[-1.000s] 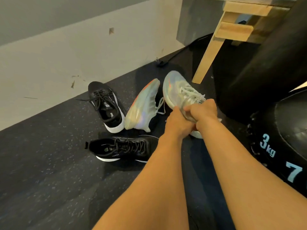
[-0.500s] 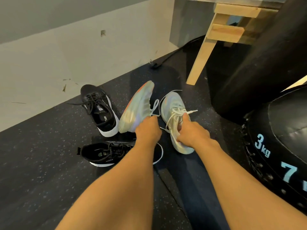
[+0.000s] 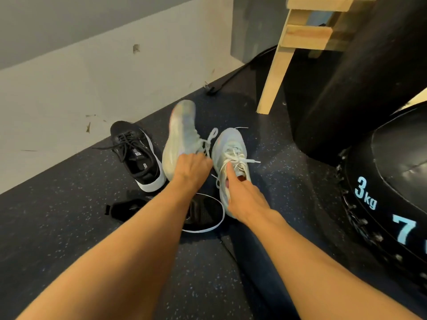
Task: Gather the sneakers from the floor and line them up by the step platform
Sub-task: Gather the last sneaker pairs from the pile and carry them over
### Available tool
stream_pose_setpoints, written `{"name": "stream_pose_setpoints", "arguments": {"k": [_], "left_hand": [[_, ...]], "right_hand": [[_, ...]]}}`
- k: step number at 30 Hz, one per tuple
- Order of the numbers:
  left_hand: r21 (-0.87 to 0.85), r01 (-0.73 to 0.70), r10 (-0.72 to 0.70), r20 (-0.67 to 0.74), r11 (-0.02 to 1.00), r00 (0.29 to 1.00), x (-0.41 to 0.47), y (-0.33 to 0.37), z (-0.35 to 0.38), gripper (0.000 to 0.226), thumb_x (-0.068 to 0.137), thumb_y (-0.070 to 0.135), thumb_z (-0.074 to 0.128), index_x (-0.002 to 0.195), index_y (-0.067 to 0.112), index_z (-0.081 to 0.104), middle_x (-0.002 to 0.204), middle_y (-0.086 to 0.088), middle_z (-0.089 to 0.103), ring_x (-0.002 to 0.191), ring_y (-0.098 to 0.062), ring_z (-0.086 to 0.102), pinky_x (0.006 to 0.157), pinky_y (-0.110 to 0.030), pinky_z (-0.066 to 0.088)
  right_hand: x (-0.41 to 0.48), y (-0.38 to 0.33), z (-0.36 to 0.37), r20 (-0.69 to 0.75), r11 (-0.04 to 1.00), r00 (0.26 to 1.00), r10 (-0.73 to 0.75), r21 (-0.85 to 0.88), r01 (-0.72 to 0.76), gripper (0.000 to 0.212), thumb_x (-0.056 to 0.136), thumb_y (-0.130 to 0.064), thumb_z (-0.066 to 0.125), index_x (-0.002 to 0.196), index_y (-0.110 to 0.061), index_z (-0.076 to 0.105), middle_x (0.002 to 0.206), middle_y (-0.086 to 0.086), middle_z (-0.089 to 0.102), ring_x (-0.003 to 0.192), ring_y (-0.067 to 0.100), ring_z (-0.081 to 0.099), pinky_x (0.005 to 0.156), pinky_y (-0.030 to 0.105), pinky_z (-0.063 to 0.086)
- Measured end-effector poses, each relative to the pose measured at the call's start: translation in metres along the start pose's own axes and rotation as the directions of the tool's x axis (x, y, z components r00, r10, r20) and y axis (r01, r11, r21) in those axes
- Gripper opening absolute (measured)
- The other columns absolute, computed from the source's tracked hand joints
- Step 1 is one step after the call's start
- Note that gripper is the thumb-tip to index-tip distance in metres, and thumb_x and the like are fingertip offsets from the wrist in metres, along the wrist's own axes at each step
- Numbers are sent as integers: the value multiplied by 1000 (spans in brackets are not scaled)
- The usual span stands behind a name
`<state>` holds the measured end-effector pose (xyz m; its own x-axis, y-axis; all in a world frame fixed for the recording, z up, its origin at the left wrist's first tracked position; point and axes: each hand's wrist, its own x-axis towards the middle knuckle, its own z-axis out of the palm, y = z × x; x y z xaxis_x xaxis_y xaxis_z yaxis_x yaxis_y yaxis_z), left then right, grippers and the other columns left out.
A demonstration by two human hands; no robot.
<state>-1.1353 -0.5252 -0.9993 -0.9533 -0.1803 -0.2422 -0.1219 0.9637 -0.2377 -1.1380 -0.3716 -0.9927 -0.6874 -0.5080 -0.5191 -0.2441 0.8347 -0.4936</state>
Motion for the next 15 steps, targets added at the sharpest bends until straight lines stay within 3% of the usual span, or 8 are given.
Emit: {"name": "stream_pose_setpoints", "arguments": {"k": [3,5,7,8,10,11,12,15], "left_hand": [[-321,57,-121,-184,945,975,-5,-26,-26,17,94,4,44,110,9,45,112,-14,55,95,-38,59,67,-40,39],[-534,74,-179,-148,842,973,-9,-37,-41,12,94,0,43,96,12,44,98,-13,55,85,-32,56,70,-35,44],[-785,102,-195,-24,611,981,-25,-34,-51,21,100,8,40,83,21,41,81,-1,48,64,-12,52,52,-12,43],[-810,109,-193,-5,576,981,-34,-30,-51,26,102,10,38,80,24,40,76,2,43,55,-4,48,43,-6,37],[-741,97,-100,41,664,994,-43,-22,-37,24,101,8,39,80,20,44,76,-1,44,49,3,52,44,-6,39],[-699,123,-69,105,704,992,-47,-18,-34,16,98,7,44,85,15,48,81,-6,50,61,1,59,55,-11,46],[-696,176,-72,176,696,982,-45,-15,-30,5,94,7,48,93,11,51,91,-11,57,80,-11,63,71,-22,50],[-576,226,-100,242,786,965,-45,-9,-22,33,86,17,59,116,10,49,118,-13,57,109,-35,53,87,-37,44]], "right_hand": [[-1,-2,-1,25,998,1000,-11,-58,12,71,100,-36,38,149,-41,-13,146,15,34,121,36,45,92,40,39],[-6,-5,-3,17,985,999,-31,-171,33,78,98,-28,44,150,-36,-14,146,18,34,119,38,48,88,42,40],[-11,-3,-6,-29,944,997,-69,-327,55,85,94,-18,50,151,-27,-12,145,19,37,116,40,52,88,45,43],[-14,-1,-8,-51,932,996,-73,-359,50,86,92,-16,51,151,-26,-11,144,19,38,114,40,53,88,45,43],[-19,4,-10,-94,937,994,-52,-348,16,84,93,-17,51,151,-26,-9,144,18,38,115,38,52,90,44,44],[-20,7,-11,-119,938,992,-39,-348,-4,82,93,-17,51,151,-24,-7,143,18,39,116,37,52,91,44,44],[-22,8,-14,-144,935,989,-19,-353,-33,80,93,-16,52,152,-21,-2,142,18,40,116,36,52,90,44,44],[-24,10,-26,-201,938,979,20,-336,-89,51,93,-12,50,139,-10,29,128,17,50,109,34,56,82,41,45]]}}
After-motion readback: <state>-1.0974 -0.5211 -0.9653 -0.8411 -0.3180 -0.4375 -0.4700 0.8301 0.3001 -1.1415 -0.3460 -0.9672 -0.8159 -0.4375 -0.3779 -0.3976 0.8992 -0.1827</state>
